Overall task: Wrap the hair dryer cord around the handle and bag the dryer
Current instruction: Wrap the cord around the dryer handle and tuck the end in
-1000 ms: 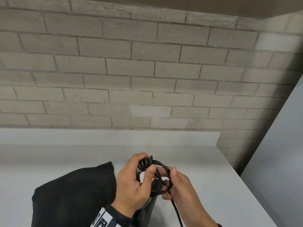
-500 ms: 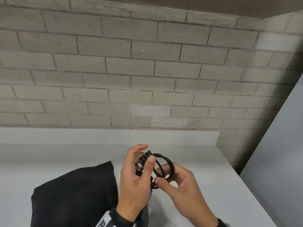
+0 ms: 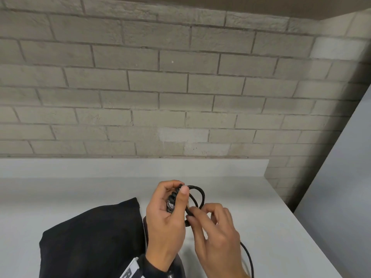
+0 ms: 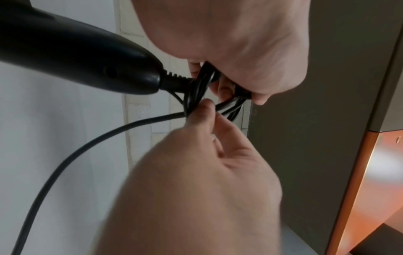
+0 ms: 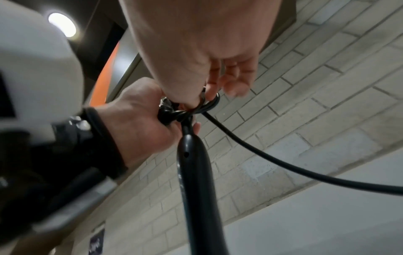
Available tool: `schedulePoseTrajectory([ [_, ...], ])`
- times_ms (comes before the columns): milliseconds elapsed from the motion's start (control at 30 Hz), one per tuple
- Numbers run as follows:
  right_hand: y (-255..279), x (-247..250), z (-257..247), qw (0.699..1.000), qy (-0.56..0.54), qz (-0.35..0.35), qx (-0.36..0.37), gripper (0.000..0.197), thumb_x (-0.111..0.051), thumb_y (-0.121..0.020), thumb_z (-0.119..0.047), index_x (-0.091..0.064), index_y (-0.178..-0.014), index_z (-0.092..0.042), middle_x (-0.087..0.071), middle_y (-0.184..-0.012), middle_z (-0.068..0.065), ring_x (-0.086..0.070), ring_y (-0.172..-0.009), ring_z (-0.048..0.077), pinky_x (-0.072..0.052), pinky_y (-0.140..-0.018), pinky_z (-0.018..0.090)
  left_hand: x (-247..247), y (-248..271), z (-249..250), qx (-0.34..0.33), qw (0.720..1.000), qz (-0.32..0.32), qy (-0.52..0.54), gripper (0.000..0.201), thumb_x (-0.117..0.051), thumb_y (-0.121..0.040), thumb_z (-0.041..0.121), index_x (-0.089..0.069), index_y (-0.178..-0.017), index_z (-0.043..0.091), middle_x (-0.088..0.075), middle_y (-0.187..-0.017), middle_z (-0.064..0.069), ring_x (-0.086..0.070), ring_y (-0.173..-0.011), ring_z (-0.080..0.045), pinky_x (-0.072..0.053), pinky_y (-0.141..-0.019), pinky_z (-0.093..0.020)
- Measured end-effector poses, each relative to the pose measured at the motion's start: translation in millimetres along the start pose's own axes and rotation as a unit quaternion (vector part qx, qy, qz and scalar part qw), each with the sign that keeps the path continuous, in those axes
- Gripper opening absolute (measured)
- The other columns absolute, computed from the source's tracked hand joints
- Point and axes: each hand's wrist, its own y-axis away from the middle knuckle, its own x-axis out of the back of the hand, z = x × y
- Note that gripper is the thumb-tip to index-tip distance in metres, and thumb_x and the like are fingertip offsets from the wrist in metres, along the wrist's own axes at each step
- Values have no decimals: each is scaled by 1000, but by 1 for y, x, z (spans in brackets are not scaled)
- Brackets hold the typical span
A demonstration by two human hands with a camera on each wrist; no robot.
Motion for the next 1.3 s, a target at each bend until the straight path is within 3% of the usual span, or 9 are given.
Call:
schedulePoseTrajectory([
  [100,0,4,-4,985,-131,-53,-104,16,-52,-92,-40,-67,-95,-33,-50,-92,-16,-54,-80,8,-45,-56,14,0,-2,-3,-27,999,-6,-30,25,-61,-84,41,-64,-95,19,-68,-88,13,-66,-80,-5,-47,-69,-7],
  [233,-11,19,-7,919,-272,-123,-259,16,-65,-91,-22,-70,-77,-28,-55,-87,-6,-60,-79,15,-55,-54,37,4,0,-13,-59,995,-23,-81,21,-61,-87,38,-62,-103,25,-67,-92,16,-66,-84,-5,-48,-72,-9],
  [400,-29,48,-11,805,-400,-188,-394,22,-66,-89,-23,-74,-72,-12,-58,-71,2,-51,-54,8,-47,-56,27,8,-7,-25,-96,984,-36,-146,18,-60,-89,41,-65,-100,27,-65,-86,6,-64,-79,-11,-50,-69,-19],
  [567,-45,70,-10,700,-517,-240,-430,34,-57,-92,-35,-63,-66,-13,-51,-76,9,-47,-76,21,-53,-74,35,9,-14,-31,-157,971,-44,-173,46,-49,-97,52,-70,-89,12,-61,-81,10,-60,-74,-12,-46,-65,-17],
  [667,-47,72,-6,675,-541,-250,-435,33,-55,-93,-37,-60,-68,-15,-59,-76,8,-52,-78,22,-53,-81,41,8,-15,-30,-154,970,-60,-176,43,-48,-97,55,-68,-95,17,-62,-84,9,-60,-77,-8,-45,-69,-13],
  [800,-44,68,-5,683,-540,-250,-425,31,-58,-89,-41,-60,-74,-14,-59,-70,9,-55,-76,25,-52,-77,40,9,-14,-32,-126,976,-97,-148,32,-58,-92,44,-57,-120,29,-65,-94,7,-64,-89,-8,-46,-79,-10],
  [933,-42,65,-3,697,-532,-233,-420,31,-59,-86,-41,-61,-72,-13,-61,-66,10,-56,-73,26,-45,-67,30,15,-15,-35,-154,966,-136,-156,26,-57,-94,41,-59,-117,29,-63,-94,15,-62,-84,-5,-45,-76,-11],
  [1167,-27,59,4,830,-435,-228,-263,14,-72,-82,-14,-68,-87,-26,-73,-102,9,-61,-85,15,-49,-76,26,15,-18,-39,-137,971,-117,-160,20,-51,-97,38,-56,-111,25,-65,-83,8,-67,-73,-14,-52,-67,-29],
  [1300,-14,52,5,890,-346,-198,-219,15,-67,-90,-23,-63,-94,-37,-74,-103,-8,-68,-96,12,-50,-89,34,13,-20,-40,-144,969,-112,-168,18,-50,-97,34,-57,-107,20,-63,-76,11,-66,-70,-5,-52,-64,-26],
])
